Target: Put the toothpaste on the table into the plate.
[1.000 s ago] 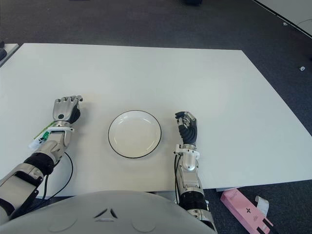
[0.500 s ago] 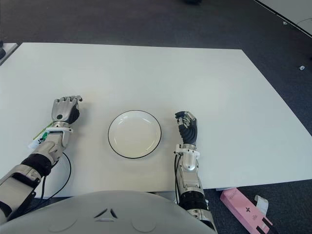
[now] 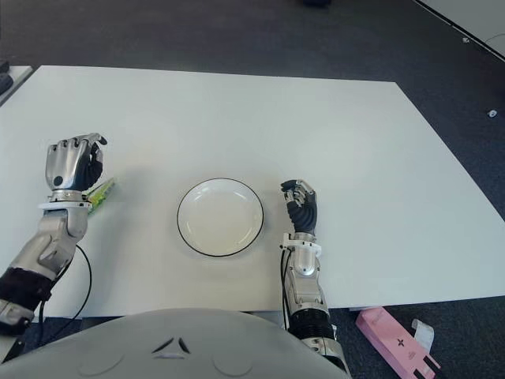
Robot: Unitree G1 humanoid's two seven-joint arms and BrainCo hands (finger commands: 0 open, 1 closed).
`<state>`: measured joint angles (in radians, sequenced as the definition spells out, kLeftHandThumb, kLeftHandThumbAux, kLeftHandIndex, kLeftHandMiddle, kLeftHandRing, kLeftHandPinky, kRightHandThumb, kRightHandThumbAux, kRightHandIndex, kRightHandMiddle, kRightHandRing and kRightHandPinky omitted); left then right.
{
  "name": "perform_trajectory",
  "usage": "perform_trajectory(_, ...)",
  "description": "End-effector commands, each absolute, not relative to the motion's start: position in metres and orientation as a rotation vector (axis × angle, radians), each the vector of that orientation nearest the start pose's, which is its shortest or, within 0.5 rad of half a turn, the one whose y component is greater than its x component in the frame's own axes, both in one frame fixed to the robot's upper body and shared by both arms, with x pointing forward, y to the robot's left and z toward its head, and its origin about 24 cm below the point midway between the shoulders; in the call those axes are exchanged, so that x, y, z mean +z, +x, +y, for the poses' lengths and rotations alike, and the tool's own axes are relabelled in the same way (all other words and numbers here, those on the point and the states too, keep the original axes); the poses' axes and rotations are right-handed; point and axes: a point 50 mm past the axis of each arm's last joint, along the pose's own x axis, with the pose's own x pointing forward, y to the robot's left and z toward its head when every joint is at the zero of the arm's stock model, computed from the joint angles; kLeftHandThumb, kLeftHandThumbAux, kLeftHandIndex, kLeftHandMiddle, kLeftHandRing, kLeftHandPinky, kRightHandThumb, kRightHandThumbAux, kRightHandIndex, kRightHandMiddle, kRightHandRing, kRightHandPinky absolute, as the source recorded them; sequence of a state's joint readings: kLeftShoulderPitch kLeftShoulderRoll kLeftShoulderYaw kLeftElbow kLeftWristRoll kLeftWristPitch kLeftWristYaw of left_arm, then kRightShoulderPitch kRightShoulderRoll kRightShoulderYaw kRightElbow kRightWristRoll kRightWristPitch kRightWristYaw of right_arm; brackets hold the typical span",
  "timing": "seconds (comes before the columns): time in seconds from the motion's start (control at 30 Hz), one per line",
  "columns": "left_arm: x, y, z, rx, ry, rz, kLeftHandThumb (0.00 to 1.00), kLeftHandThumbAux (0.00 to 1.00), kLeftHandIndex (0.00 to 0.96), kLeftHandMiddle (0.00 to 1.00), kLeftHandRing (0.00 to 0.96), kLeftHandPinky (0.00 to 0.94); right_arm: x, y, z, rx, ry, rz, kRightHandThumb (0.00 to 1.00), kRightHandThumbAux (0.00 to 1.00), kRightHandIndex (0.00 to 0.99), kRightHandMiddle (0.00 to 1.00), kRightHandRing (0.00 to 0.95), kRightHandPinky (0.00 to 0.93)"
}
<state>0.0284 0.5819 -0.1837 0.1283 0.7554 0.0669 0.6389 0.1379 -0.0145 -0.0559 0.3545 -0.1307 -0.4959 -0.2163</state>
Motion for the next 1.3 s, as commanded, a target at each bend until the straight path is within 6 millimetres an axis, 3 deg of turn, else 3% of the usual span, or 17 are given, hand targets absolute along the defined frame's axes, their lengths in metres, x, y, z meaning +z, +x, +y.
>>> perform_trajectory(0.03,0.059,0.232,0.246,0.399,1.310,-0.246,0.732,0.681,0.441,0.783,0.793,0.755,-0.028,0.202,-0.177,-0.247,-0.133,0.038,0.711,0.730,0.427,0.454,0.429,0.425)
perform_trajectory(0.2,0.077,0.227,0.245,0.438,1.250,-0.296,0.726,0.681,0.441,0.713,0.711,0.611,-0.028,0.202,-0.176,-0.246,-0.132,0.035,0.712,0.730,0.427,0.451,0.429,0.423)
perform_trajectory(0.37,0.092,0.216,0.251,0.426,1.246,-0.262,0.718,0.683,0.433,0.530,0.492,0.385,-0.027,0.203,-0.175,-0.238,-0.122,0.021,0.711,0.730,0.427,0.459,0.438,0.440)
perform_trajectory(0.47,0.096,0.213,0.256,0.412,1.268,-0.217,0.713,0.685,0.428,0.438,0.405,0.320,-0.027,0.203,-0.175,-0.234,-0.120,0.021,0.711,0.730,0.427,0.467,0.444,0.451)
perform_trajectory(0.5,0.097,0.212,0.257,0.408,1.273,-0.206,0.682,0.565,0.392,0.411,0.380,0.305,-0.027,0.203,-0.175,-0.233,-0.120,0.022,0.711,0.731,0.428,0.470,0.446,0.450)
perform_trajectory(0.57,0.101,0.207,0.261,0.399,1.283,-0.114,0.649,0.453,0.346,0.378,0.351,0.287,-0.028,0.203,-0.174,-0.232,-0.122,0.027,0.711,0.731,0.428,0.473,0.447,0.448)
perform_trajectory(0.67,0.107,0.200,0.265,0.393,1.274,0.021,0.556,0.322,0.200,0.263,0.252,0.193,-0.028,0.204,-0.174,-0.231,-0.127,0.029,0.711,0.731,0.428,0.471,0.443,0.437)
perform_trajectory(0.77,0.108,0.198,0.265,0.398,1.293,0.087,0.489,0.252,0.118,0.191,0.178,0.146,-0.028,0.204,-0.174,-0.231,-0.128,0.026,0.711,0.730,0.429,0.466,0.441,0.433)
perform_trajectory(0.87,0.111,0.197,0.264,0.399,1.288,0.100,0.465,0.220,0.080,0.157,0.157,0.159,-0.029,0.204,-0.174,-0.229,-0.126,0.023,0.711,0.730,0.429,0.464,0.441,0.436)
perform_trajectory(1.3,0.114,0.175,0.261,0.268,1.300,0.385,0.443,0.172,0.001,0.013,0.020,0.098,-0.029,0.205,-0.173,-0.230,-0.119,-0.001,0.712,0.730,0.427,0.461,0.443,0.442)
